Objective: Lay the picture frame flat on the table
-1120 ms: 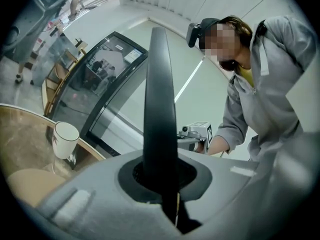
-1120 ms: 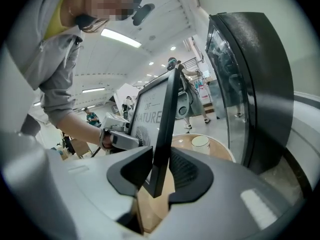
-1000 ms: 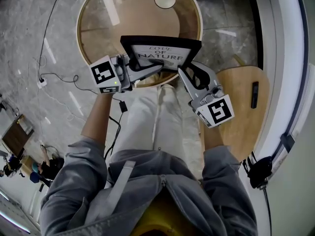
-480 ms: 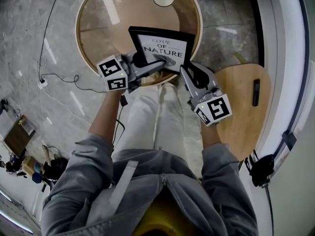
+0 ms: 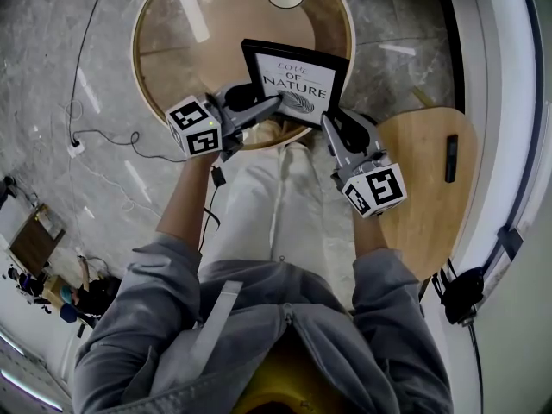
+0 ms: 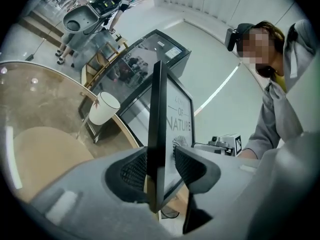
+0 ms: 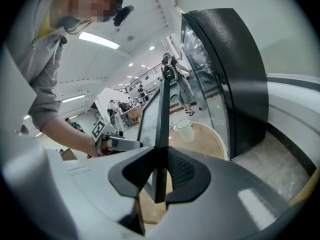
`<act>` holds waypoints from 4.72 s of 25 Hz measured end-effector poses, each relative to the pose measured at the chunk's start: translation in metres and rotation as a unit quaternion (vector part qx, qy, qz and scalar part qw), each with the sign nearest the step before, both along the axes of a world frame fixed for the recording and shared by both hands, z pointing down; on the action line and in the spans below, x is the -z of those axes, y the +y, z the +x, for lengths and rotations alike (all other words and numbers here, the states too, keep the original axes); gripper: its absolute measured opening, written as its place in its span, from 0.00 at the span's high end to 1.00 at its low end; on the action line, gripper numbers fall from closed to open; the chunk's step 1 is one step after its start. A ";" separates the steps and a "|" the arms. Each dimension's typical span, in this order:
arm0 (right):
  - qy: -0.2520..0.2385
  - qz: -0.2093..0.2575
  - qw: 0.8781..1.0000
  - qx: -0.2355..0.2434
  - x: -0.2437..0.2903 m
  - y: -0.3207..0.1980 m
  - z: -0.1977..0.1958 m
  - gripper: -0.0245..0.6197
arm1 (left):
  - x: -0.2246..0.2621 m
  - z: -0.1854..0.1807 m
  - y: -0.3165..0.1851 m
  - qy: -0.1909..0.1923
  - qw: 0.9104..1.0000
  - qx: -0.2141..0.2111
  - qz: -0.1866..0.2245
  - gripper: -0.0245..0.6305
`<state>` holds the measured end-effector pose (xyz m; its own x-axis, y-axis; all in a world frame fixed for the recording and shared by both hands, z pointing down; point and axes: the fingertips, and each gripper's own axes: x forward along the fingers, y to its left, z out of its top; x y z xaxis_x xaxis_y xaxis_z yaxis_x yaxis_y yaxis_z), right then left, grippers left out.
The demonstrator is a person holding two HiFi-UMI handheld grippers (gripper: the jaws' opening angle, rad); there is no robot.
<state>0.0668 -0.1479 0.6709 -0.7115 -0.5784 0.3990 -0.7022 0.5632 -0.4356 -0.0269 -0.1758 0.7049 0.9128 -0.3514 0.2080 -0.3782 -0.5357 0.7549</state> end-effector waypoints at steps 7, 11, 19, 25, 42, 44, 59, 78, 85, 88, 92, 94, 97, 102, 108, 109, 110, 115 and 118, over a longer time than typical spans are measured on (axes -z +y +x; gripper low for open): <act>-0.018 -0.062 0.997 -0.037 -0.043 0.001 0.009 0.85 | -0.030 0.004 0.000 -0.065 0.998 -0.007 -0.018 0.72; -0.028 -0.108 0.991 -0.067 -0.076 -0.001 0.014 0.85 | -0.055 0.008 -0.004 -0.114 0.993 -0.023 -0.037 0.72; -0.035 -0.196 0.974 -0.107 -0.132 -0.012 0.026 0.84 | -0.102 0.019 -0.016 -0.180 0.978 -0.043 -0.091 0.71; -0.026 -0.249 0.960 -0.123 -0.159 -0.017 0.032 0.84 | -0.132 0.026 -0.019 -0.203 0.967 -0.045 -0.149 0.70; -0.012 -0.310 0.934 -0.176 -0.177 -0.012 0.036 0.83 | -0.147 0.030 -0.016 -0.270 0.944 -0.020 -0.189 0.59; -0.008 -0.313 0.930 -0.195 -0.178 -0.012 0.039 0.82 | -0.146 0.032 -0.015 -0.277 0.943 -0.010 -0.186 0.55; 0.089 -0.251 0.944 -0.197 -0.143 -0.005 0.042 0.84 | -0.099 -0.002 -0.021 -0.303 0.947 0.078 -0.074 0.80; 0.119 -0.153 0.945 -0.263 0.074 0.003 0.084 0.96 | 0.138 -0.001 -0.014 -0.277 0.956 0.081 0.055 0.96; 0.104 -0.054 0.955 -0.273 0.193 -0.008 0.090 0.96 | 0.250 0.001 -0.012 -0.265 0.947 0.115 0.141 0.96; 0.108 0.015 0.958 -0.266 0.253 -0.022 0.090 0.96 | 0.303 0.002 -0.018 -0.249 0.941 0.138 0.185 0.96; 0.119 0.100 0.954 -0.258 0.322 -0.025 0.088 0.96 | 0.363 -0.001 -0.017 -0.227 0.929 0.176 0.232 0.96; 0.127 0.139 0.949 -0.253 0.353 -0.023 0.086 0.96 | 0.392 0.000 -0.016 -0.216 0.922 0.192 0.257 0.96; 0.136 0.197 0.939 -0.246 0.396 -0.016 0.080 0.96 | 0.434 0.001 -0.011 -0.205 0.910 0.209 0.295 0.96; 0.140 0.270 0.924 -0.233 0.451 -0.008 0.070 0.96 | 0.481 0.005 -0.003 -0.198 0.891 0.224 0.342 0.96; 0.131 0.309 0.918 -0.209 0.480 -0.003 0.065 0.96 | 0.522 0.015 0.008 -0.192 0.871 0.237 0.386 0.96; 0.131 0.309 0.919 -0.207 0.479 -0.003 0.065 0.96 | 0.525 0.016 0.009 -0.193 0.869 0.240 0.389 0.96; 0.130 0.307 0.920 -0.205 0.477 -0.002 0.066 0.96 | 0.528 0.017 0.010 -0.193 0.867 0.242 0.390 0.96; 0.127 0.305 0.923 -0.196 0.474 0.003 0.070 0.96 | 0.523 0.019 0.015 -0.194 0.868 0.249 0.384 0.96; 0.126 0.308 0.923 -0.193 0.474 0.007 0.075 0.96 | 0.519 0.025 0.021 -0.192 0.869 0.249 0.383 0.96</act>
